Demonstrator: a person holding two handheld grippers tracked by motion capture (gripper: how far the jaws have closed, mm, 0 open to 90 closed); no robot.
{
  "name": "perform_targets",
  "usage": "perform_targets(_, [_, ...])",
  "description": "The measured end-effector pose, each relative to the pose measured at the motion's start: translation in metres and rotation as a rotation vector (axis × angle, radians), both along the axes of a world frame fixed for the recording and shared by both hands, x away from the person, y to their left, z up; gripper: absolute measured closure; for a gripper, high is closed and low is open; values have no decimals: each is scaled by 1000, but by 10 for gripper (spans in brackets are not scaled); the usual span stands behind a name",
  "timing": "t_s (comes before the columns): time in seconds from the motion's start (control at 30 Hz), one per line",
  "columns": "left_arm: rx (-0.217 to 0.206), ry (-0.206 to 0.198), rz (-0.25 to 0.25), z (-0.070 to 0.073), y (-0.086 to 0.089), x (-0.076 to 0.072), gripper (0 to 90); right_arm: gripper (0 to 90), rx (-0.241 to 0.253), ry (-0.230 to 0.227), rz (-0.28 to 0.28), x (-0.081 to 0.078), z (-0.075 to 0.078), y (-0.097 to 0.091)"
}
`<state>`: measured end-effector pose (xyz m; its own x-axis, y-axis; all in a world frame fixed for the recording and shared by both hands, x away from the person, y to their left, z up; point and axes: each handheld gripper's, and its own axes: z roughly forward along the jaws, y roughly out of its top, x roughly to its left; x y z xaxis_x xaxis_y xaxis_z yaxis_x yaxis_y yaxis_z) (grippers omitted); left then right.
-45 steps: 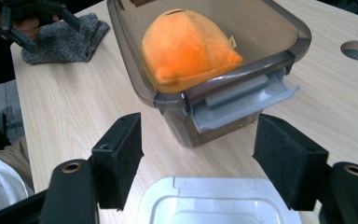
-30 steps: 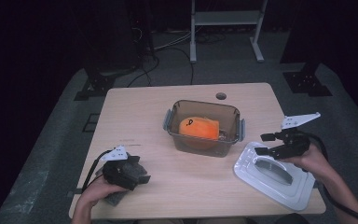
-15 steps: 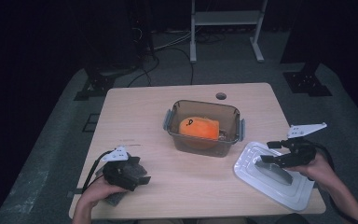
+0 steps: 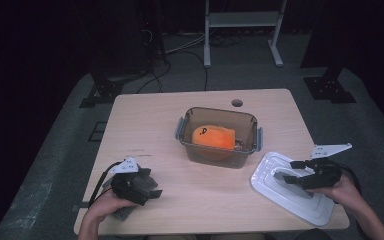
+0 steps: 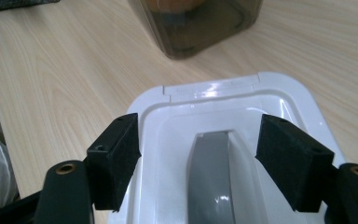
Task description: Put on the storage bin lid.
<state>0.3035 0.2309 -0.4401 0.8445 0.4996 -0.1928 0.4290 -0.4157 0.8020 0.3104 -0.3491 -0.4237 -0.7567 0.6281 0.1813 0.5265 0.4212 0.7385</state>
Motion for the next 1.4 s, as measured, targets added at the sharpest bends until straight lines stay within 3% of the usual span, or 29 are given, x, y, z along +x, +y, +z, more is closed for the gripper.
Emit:
perform_targets(0.37, [3, 0, -4, 0, -1, 0, 27, 329, -33, -17, -23, -9, -14, -8])
perform_targets(1.03, [6, 1, -8, 0, -1, 0, 27, 634, -67, -60, 9, -16, -27, -13])
perform_targets(1.4, [5, 4, -9, 0, -1, 0, 27, 655, -75, -67, 34, -18, -28, -14])
